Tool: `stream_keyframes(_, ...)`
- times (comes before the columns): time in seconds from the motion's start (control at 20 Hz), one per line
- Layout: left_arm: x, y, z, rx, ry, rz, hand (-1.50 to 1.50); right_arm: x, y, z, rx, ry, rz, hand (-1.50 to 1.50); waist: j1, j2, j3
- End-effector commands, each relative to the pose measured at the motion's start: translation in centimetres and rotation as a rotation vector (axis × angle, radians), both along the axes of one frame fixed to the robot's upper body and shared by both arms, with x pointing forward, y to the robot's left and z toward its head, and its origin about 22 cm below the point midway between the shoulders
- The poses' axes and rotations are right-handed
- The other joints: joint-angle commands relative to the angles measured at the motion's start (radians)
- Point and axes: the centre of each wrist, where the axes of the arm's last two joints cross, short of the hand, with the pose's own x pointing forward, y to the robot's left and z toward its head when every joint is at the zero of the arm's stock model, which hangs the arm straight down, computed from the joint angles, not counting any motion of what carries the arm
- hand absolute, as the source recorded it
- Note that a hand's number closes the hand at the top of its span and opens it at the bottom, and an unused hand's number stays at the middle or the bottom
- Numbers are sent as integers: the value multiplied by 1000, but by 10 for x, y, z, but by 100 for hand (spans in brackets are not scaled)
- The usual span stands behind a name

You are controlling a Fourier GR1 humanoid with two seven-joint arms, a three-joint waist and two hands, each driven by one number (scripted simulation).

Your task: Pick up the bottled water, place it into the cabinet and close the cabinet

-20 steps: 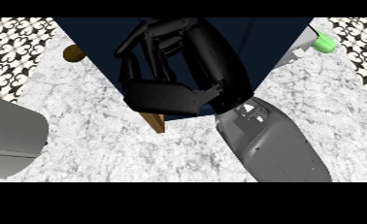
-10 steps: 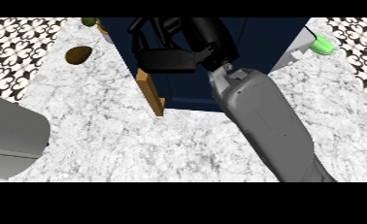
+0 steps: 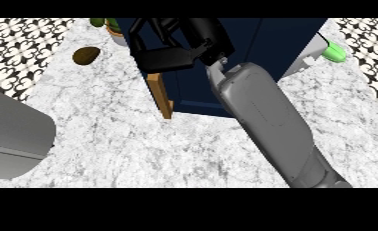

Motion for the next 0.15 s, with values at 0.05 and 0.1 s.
stream_keyframes(0.05, 12, 2, 6, 8, -14, -16, 150, 39, -31, -24, -36, 134, -190, 150, -9, 64, 6)
stream_keyframes(0.1, 6, 1, 9, 7, 4, -24, 150, 37, -34, -40, -41, 151, -198, 150, -4, 61, 7)
